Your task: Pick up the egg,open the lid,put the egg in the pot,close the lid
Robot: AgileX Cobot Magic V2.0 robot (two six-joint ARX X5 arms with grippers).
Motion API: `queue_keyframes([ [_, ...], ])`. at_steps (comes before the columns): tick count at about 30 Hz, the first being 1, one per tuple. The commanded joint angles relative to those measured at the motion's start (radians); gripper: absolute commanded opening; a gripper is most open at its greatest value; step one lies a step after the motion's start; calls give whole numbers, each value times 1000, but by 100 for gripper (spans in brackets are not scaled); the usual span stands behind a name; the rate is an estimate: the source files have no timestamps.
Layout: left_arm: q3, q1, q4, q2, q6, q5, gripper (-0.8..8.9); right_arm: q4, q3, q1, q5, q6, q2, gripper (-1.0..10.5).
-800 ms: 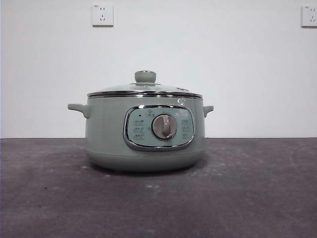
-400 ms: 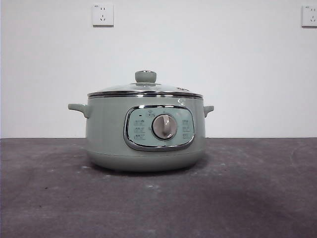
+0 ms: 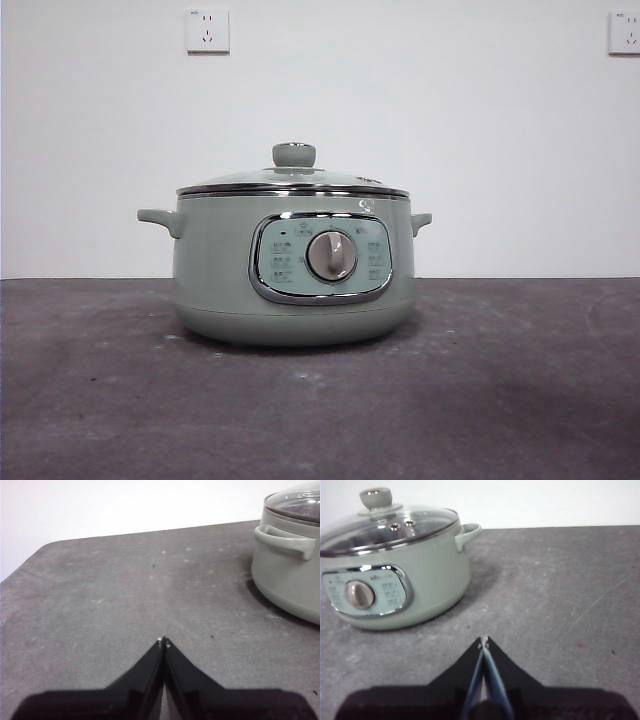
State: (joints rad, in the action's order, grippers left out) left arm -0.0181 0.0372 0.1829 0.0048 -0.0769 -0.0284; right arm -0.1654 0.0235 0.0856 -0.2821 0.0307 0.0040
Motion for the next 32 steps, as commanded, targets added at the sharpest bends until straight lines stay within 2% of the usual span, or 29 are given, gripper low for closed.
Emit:
queue_keyframes([
  [1, 14, 3, 0, -3, 10, 1, -3, 0, -18, 1, 3, 26, -3, 1],
  [5, 14, 3, 0, -3, 10, 1, -3, 4, -18, 1, 1, 92, -3, 1],
  [32, 14, 3, 0, -3, 10, 1, -3, 4, -18, 0, 0, 92, -3, 1],
])
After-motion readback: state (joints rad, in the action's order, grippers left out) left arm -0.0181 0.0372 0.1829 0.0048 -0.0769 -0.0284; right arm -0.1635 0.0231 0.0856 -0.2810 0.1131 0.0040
